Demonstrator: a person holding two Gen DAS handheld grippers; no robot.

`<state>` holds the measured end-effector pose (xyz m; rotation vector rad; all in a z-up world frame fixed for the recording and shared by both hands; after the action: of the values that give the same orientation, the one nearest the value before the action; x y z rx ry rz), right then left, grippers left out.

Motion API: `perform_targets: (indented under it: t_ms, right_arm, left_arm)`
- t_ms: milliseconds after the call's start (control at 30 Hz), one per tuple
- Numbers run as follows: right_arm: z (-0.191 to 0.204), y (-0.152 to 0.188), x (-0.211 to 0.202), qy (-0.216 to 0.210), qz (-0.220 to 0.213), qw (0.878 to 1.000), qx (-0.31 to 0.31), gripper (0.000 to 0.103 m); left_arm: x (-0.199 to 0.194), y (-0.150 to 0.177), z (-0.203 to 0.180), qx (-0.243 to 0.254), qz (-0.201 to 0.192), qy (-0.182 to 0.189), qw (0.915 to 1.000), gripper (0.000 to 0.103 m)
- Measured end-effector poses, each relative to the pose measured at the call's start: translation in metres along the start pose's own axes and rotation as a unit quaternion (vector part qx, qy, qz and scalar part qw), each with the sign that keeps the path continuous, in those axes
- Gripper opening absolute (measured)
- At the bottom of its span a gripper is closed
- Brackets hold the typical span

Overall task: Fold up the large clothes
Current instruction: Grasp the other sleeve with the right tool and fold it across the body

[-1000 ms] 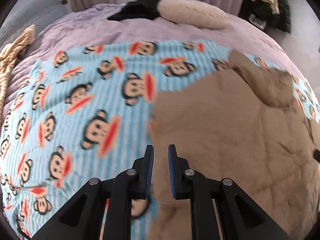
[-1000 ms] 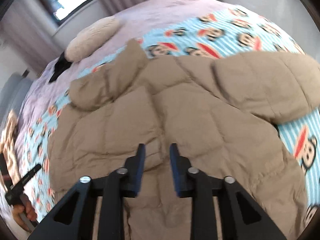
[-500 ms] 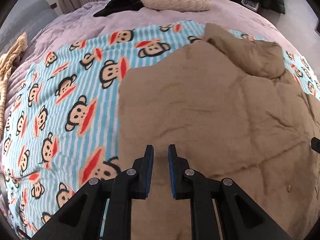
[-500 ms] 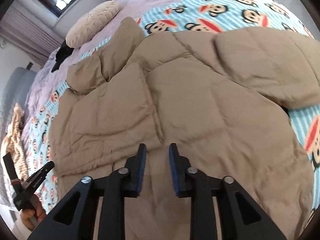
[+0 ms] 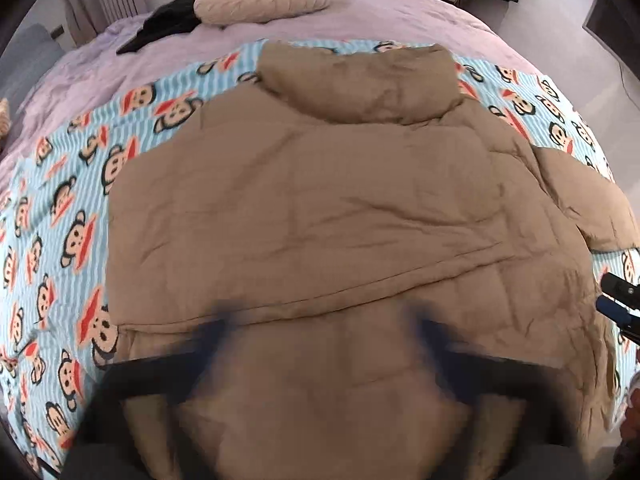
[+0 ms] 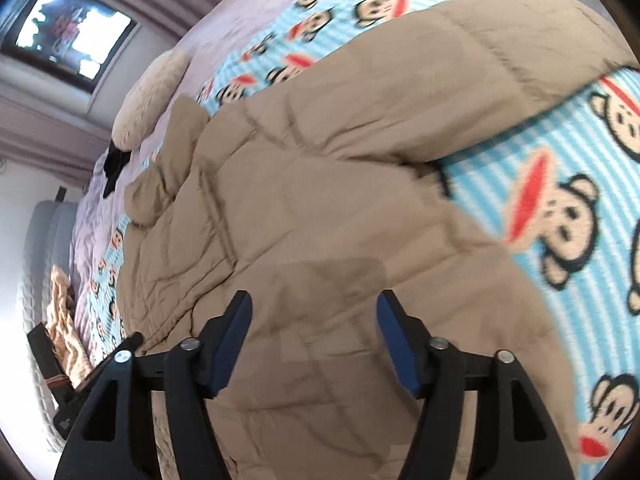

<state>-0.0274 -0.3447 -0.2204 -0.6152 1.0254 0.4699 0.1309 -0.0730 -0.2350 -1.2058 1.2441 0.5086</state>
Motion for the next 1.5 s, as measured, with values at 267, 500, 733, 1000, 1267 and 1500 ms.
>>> perform_targets:
  t_ms: [267,500,733,1000,1267,1500]
  right_arm:
    - [-0.068,-0.030,-0.024,-0.003,-0.010,0.999,0.053,0.073]
    - [-0.114,-0.060,-0.042,0.001,-0.036,0.996,0.080,0.095]
    - [-0.159,-0.089,-0.054,-0.024,-0.068,0.989,0.127,0.103]
    - [-0.214,-0.137,-0.054,-0.077,-0.072,0.973,0.207,0.103]
    - [-0.251,-0.183,-0.047,-0.130,-0.103,0.944,0.284,0.103]
    - [-0.251,-0.202,-0.038,-0.164,-0.109,0.930,0.310,0.099]
  left_arm:
    - [0.007,-0.017,-0.076,0.033,-0.001,0.005,0.9995,0.103]
    - [0.010,-0.029,-0.132,0.050,0.007,0.002,0.9987,0.103]
    - [0.025,-0.033,-0.167,0.040,0.029,-0.006,0.9987,0.103]
    - [0.041,-0.044,-0.191,0.034,0.039,-0.015,0.9985,0.103]
    - [0.055,-0.049,-0.192,0.014,0.063,-0.001,0.9979,0.103]
    - [0.058,-0.051,-0.187,0.018,0.066,-0.021,0.9974,0.103]
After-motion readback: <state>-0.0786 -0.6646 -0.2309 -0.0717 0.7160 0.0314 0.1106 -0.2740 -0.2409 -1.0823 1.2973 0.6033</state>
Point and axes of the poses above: each gripper's, at about its wrist camera, not at the fingertips, and x roughly the way its jaws point, z to its left, y to its underside, the point moved 6 cm from there along x, roughly the way its jaws point, and after that the axes turned 6 degrees about y, right-handed, at the moved point
